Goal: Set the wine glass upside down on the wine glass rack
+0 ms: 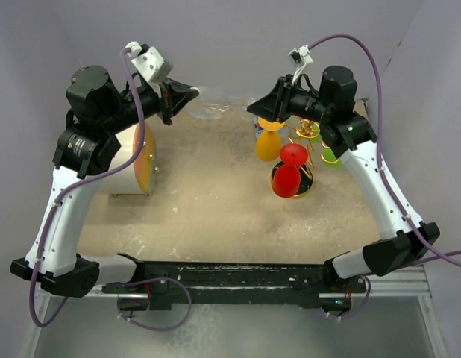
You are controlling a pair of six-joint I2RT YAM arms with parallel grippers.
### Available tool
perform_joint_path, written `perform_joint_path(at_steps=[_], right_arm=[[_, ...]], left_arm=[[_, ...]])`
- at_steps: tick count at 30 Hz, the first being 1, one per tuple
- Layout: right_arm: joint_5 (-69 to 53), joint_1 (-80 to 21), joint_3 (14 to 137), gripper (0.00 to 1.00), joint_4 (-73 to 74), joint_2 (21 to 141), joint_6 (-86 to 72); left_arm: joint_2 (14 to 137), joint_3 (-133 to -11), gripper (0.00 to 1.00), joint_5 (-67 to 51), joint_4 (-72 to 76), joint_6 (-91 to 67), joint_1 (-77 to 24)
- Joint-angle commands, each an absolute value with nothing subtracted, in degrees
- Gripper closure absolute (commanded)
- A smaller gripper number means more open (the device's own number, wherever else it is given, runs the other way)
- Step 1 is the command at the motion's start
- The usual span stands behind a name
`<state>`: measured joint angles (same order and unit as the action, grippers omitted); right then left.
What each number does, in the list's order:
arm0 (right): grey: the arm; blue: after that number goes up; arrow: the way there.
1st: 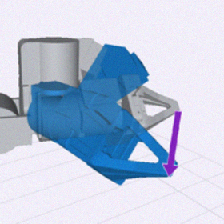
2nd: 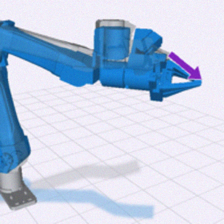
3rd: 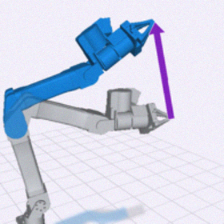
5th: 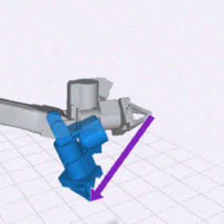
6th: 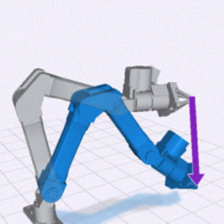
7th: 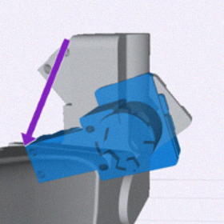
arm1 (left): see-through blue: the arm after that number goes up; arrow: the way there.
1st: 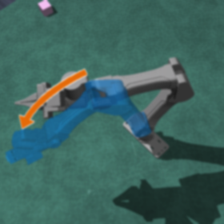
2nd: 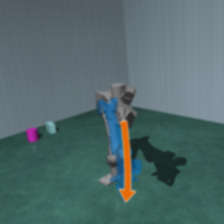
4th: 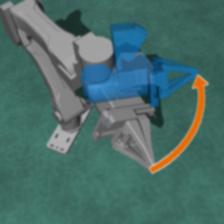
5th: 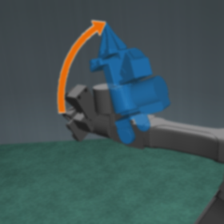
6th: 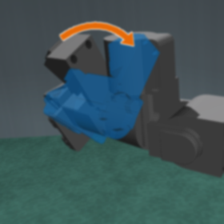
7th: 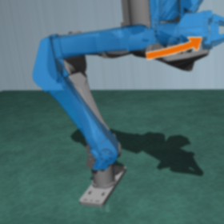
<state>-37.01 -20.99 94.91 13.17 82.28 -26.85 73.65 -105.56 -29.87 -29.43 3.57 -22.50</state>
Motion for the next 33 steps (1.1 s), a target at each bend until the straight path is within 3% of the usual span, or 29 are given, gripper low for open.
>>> perform_joint_path(at_steps=[1,6,14,18,33], right_arm=[[-38.2,-21.4,96.0,0.76,9.2,81.8,-28.9],[-36.8,-21.4,96.7,1.0,9.6,81.7,-29.4],[-34.5,-21.3,99.1,1.0,11.0,80.9,-26.2],[-32.4,-21.2,99.9,1.0,13.3,79.8,-24.1],[-27.7,-17.4,100.0,1.0,15.4,75.8,-19.0]], left_arm=[[73.2,-107.9,1.0,-31.0,-23.8,2.1,-22.2],[72.2,-106.1,1.0,-31.0,-23.8,1.9,-22.2],[70.0,-102.4,0.99,-32.3,-23.8,0.1,-22.1],[69.3,-101.0,0.86,-33.3,-23.7,-0.9,-22.1],[65.3,-99.0,0.51,-30.7,-27.4,3.7,-22.0]])
